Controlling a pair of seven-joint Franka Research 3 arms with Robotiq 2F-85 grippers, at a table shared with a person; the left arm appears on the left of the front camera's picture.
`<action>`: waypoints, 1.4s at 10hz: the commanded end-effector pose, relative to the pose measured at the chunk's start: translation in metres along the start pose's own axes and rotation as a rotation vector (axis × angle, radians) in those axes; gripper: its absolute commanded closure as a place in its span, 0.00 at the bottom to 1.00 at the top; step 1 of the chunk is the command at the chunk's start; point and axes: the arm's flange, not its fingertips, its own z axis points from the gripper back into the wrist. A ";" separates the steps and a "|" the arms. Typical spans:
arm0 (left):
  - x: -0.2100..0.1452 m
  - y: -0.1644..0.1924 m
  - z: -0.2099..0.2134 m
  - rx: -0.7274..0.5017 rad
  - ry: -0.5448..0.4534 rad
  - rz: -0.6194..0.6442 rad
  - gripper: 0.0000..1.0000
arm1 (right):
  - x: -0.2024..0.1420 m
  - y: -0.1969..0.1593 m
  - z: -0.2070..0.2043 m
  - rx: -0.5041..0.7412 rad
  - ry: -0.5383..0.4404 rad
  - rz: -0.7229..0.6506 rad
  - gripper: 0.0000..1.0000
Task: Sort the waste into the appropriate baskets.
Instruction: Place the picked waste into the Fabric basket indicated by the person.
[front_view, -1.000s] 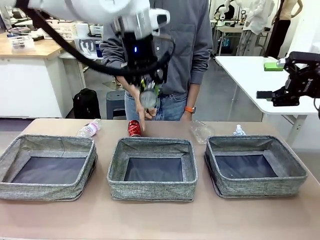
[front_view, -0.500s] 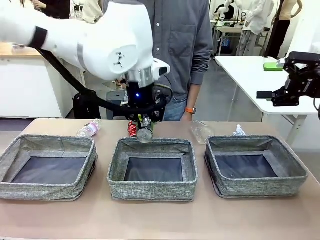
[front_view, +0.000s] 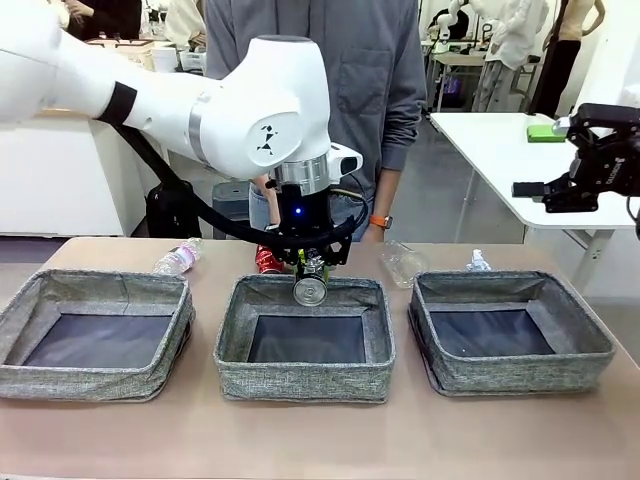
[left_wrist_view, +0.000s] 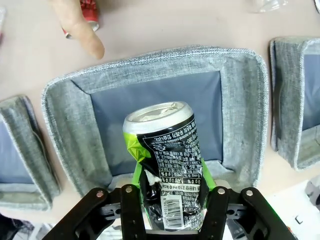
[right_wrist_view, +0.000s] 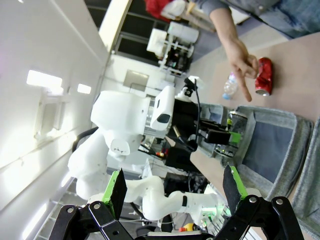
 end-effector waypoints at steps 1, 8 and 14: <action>0.004 0.003 0.007 0.006 0.011 -0.021 0.55 | 0.003 0.004 -0.002 0.019 -0.011 -0.012 0.00; 0.007 0.002 0.010 0.004 0.027 -0.017 0.00 | 0.003 0.004 -0.002 0.019 -0.011 -0.012 0.00; 0.005 0.112 0.131 -0.598 0.118 -0.116 0.00 | 0.003 0.004 -0.002 0.019 -0.011 -0.012 0.00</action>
